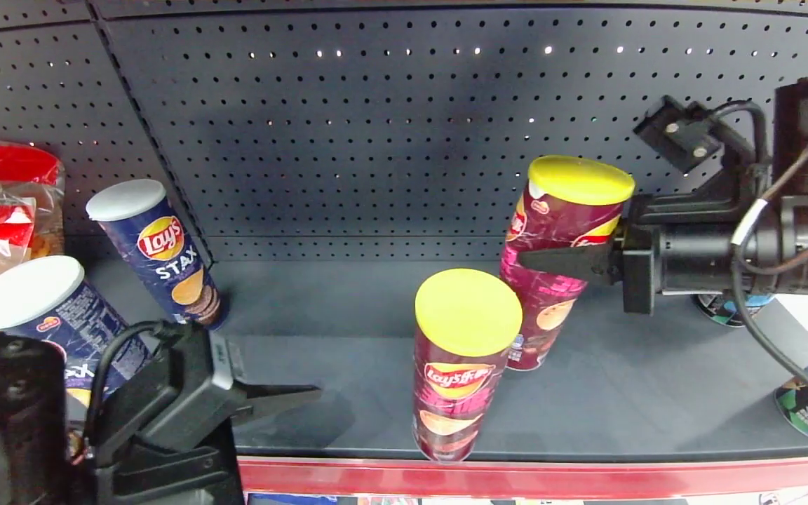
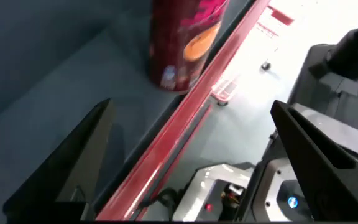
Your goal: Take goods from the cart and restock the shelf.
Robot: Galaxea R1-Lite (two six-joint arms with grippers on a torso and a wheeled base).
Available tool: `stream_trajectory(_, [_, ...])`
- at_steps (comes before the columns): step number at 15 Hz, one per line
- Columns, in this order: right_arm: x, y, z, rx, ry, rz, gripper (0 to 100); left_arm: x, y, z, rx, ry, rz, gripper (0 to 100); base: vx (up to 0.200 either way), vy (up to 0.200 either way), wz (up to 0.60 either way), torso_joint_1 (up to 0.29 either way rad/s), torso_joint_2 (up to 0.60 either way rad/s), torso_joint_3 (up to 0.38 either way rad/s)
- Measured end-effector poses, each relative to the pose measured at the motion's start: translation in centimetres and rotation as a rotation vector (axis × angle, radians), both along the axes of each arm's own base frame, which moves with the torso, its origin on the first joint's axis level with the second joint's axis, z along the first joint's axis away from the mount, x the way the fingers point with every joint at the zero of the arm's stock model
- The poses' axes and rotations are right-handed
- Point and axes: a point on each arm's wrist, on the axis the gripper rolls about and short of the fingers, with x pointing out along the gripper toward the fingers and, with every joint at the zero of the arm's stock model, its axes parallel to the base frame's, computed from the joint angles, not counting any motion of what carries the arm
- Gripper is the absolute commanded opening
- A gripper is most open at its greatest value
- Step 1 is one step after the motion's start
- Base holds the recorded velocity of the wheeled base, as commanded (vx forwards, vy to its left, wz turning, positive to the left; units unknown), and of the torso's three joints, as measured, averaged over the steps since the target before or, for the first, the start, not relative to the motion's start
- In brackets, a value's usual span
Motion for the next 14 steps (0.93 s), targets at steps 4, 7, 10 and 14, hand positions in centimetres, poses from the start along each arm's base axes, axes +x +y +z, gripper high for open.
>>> stream_trajectory(4, [3.0,1.9,-1.2,-0.035,0.016,0.015,0,-1.0,2.0,0.7,-0.039,-0.052,0.074,100,0.000,0.000,0.00,0.000,0.00,0.000])
stream_trajectory(7, [5.1,3.0,-1.2,-0.028,0.005,0.013,0,-1.3,2.3,1.0,-0.056,-0.067,0.082,100,0.000,0.000,0.00,0.000,0.00,0.000])
stream_trajectory(10, [6.1,3.6,-2.1,-0.038,0.027,0.014,0,-1.3,2.4,1.3,-0.068,-0.069,0.089,100,0.000,0.000,0.00,0.000,0.00,0.000])
stream_trajectory(14, [6.9,4.0,-3.1,-0.052,0.053,0.017,0,-1.2,2.4,1.5,-0.074,-0.073,0.100,100,0.000,0.000,0.00,0.000,0.00,0.000])
